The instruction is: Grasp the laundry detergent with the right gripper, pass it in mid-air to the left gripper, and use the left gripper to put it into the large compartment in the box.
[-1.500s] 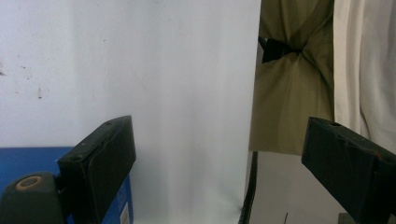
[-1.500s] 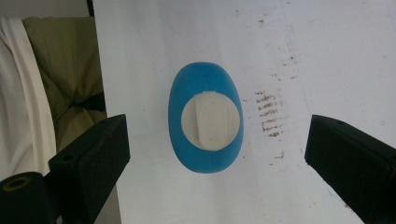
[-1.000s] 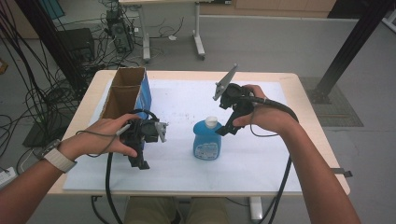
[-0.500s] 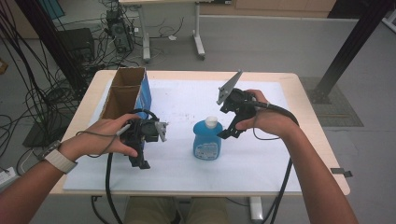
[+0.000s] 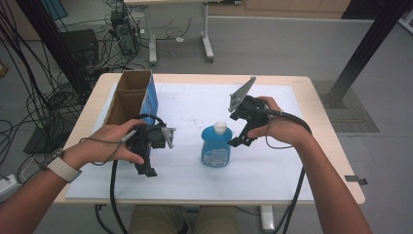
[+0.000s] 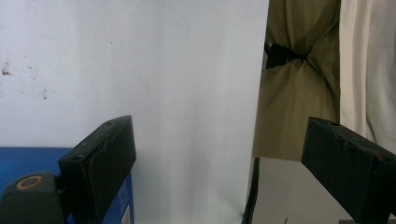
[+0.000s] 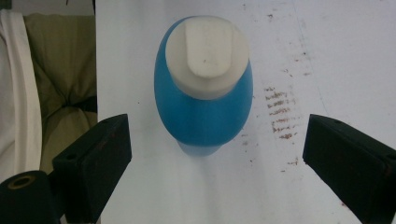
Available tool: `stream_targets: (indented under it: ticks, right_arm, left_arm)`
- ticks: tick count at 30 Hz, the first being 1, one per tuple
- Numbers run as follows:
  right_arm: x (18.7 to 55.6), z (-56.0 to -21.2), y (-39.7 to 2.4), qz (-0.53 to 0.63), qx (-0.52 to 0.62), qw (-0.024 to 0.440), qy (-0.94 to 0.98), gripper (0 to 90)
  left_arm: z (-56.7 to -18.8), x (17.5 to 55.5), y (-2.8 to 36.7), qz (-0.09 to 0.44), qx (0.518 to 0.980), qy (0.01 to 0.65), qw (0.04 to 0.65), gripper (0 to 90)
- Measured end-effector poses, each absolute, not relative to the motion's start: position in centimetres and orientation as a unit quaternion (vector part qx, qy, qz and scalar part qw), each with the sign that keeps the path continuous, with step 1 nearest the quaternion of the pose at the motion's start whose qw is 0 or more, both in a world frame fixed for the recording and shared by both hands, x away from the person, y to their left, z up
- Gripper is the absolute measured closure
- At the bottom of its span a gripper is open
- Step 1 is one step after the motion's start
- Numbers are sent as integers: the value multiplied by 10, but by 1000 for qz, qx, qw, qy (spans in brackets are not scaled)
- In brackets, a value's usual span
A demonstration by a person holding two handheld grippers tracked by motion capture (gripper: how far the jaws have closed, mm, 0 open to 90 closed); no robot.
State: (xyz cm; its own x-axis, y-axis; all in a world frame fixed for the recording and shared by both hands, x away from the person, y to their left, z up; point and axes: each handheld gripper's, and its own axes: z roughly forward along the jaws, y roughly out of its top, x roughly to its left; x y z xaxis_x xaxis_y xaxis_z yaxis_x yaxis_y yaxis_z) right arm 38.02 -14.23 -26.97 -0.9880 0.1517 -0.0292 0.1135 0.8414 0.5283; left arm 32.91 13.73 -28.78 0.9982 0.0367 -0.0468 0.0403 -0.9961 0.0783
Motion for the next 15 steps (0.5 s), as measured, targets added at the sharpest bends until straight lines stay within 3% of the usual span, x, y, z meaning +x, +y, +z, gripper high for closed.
stream_targets:
  ticks: [15]
  right_arm:
    - [387, -285, -149, 276, 77, 22, 958, 81]
  left_arm:
    - [-290, 330, 134, -24, 999, 24, 36, 108]
